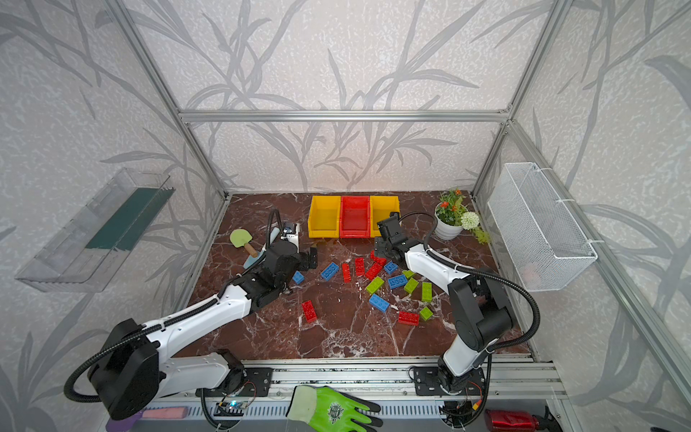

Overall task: Sort the legos into containers by color
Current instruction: Pick up the lego from the top-center of the table.

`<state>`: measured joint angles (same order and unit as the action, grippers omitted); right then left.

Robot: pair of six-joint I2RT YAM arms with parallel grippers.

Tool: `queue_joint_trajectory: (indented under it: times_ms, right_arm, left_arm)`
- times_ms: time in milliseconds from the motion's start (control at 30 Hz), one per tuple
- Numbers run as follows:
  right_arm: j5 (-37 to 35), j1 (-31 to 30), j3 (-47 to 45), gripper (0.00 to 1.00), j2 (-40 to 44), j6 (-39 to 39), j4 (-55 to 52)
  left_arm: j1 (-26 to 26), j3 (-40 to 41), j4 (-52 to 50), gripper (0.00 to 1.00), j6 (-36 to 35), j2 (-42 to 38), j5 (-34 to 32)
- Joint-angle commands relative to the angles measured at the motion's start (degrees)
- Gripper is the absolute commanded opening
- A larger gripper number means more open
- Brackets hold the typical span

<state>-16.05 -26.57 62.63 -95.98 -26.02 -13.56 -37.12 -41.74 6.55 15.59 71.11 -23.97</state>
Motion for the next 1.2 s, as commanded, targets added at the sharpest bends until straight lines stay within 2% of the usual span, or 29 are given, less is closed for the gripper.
queue_joint_trajectory:
  times_ms: [0,233,667,933,1067,1167]
  right_arm:
    - [-2.2,-0.2,1.6,0.79,-1.5,-5.3,-3.3]
    - [-2.6,-0.7,2.4,0.78,-5.9,-12.4,-0.7]
    - [-2.9,-0.7,12.7,0.76,-16.4,-16.2,-6.8]
    - [-4.1,-0.8,16.2,0.75,-19.9,-16.8,-9.8]
    - [-5.1,-0.7,17.2,0.71,-21.5,-16.7,-10.2]
    - [-4.7,-0.5,17.8,0.61,-22.6,-16.4,-10.1]
  left_arm:
    - [-1.1,0.6,-1.7,0.99,1.5,-0.8,-3.0]
    - [-2.3,0.9,-0.9,0.99,2.1,-0.2,-2.5]
    - [-2.7,1.7,-0.4,0.99,1.6,-0.5,-2.5]
    - [-2.7,1.7,-0.2,0.99,1.6,-0.1,-4.2]
    - [-2.7,1.7,-0.1,0.99,1.4,-0.1,-3.9]
    - [-2.7,1.7,-0.1,0.99,1.4,0.2,-3.8]
